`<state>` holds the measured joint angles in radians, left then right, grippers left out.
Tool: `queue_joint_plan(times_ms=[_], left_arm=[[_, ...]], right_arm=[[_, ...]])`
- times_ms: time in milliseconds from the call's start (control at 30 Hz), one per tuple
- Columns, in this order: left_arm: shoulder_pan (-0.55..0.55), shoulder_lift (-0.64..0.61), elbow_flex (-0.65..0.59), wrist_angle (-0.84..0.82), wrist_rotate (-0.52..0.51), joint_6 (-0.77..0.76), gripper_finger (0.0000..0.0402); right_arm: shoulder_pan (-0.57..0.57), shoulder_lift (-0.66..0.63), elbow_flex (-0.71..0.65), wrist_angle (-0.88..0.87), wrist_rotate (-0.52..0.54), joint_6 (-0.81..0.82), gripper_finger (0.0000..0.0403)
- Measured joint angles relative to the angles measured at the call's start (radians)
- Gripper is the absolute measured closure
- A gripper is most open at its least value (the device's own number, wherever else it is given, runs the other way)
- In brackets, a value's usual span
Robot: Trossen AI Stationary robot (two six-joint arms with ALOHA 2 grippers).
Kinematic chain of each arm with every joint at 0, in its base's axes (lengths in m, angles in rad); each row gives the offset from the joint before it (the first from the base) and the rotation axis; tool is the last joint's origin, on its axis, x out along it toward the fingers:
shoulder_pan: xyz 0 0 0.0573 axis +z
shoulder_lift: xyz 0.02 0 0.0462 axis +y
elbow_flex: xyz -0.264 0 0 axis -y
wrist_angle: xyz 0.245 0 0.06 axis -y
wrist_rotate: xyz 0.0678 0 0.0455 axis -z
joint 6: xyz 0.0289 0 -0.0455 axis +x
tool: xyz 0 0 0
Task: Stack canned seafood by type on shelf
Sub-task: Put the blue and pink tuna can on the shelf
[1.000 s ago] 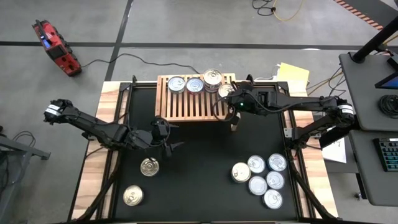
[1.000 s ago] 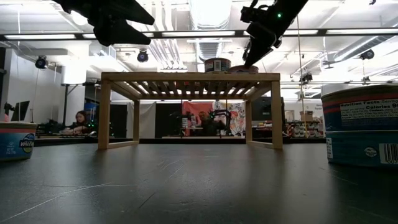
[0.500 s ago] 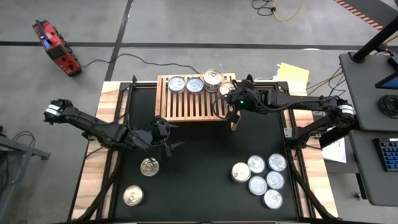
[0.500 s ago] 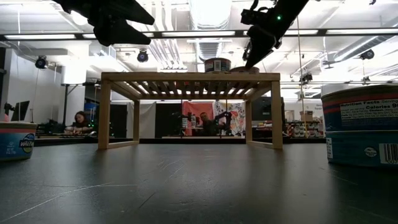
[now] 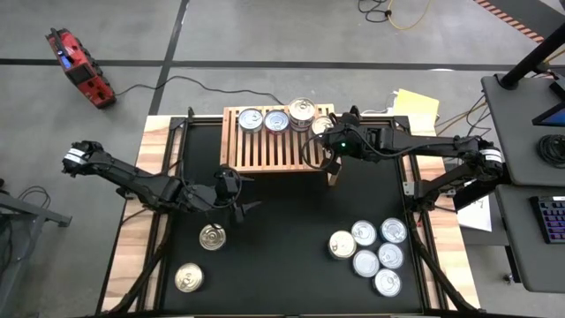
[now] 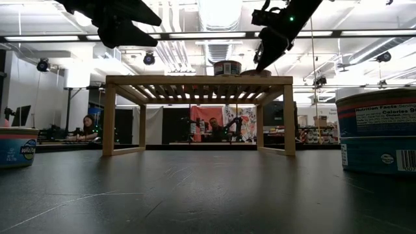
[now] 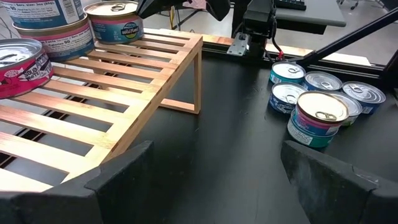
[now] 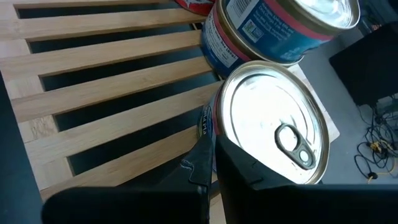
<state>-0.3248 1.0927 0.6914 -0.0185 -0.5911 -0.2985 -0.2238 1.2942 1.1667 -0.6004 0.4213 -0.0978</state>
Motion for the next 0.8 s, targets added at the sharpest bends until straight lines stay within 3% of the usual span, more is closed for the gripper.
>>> queue_joint_plan(times_ms=[400, 633, 800], left_arm=[[0.000, 0.000, 0.000, 0.000, 0.000, -0.012, 0.0068], [0.000, 0.000, 0.000, 0.000, 0.000, -0.018, 0.0068], [0.000, 0.000, 0.000, 0.002, 0.000, -0.018, 0.0068]], right_arm=[[0.025, -0.023, 0.031, -0.007, -0.007, 0.006, 0.0390], [0.031, -0.038, 0.163, -0.338, -0.010, 0.170, 0.0390], [-0.004, -0.033, 0.175, -0.371, -0.088, 0.193, 0.0390]])
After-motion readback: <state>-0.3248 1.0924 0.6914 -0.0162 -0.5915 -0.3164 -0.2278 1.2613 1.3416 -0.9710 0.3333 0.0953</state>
